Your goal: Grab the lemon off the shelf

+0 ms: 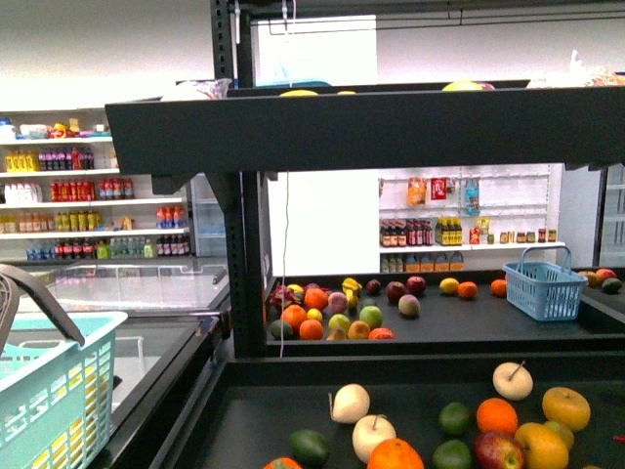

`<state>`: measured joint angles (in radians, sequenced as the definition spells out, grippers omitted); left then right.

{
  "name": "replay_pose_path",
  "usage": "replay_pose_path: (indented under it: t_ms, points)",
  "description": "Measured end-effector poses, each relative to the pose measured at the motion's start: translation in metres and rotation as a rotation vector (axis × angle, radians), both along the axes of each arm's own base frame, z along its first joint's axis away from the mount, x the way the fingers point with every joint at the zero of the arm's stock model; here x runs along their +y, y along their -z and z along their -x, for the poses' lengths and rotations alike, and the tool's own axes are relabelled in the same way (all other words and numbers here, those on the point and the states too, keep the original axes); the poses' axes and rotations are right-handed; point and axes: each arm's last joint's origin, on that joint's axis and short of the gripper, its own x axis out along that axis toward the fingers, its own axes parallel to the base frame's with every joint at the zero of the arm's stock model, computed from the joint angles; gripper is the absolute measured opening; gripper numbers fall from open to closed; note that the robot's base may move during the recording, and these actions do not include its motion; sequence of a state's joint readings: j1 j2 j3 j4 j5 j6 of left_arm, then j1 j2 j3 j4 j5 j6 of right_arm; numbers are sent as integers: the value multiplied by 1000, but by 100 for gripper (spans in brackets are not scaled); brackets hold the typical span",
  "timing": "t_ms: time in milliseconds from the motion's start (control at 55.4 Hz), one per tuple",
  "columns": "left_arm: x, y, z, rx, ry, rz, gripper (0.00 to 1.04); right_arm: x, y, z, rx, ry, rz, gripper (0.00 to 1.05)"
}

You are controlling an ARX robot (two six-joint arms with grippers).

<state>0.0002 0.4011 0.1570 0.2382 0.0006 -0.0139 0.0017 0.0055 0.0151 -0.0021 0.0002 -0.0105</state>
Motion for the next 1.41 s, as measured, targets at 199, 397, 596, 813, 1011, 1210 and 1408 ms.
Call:
replay_pose_path:
  t_ms: [199,397,596,813,1011,1210,1408]
  points:
    - [0,11,6,-9,0,0,3,0,0,0,0,0,0,97]
    - [0,20,11,-6,0,-2,3,0,0,0,0,0,0,97]
    - [0,26,15,-10,0,-3,3,0,0,0,0,0,0,97]
    - [0,38,21,9,0,-3,3,0,0,0,0,-1,0,97]
    - [0,37,29,-15,-1,-3,3,0,0,0,-2,-2,0,97]
    - [0,37,29,-16,0,-3,22,0,0,0,-1,0,0,97]
    - [0,37,29,-16,-1,-3,58,0,0,0,-1,0,0,97]
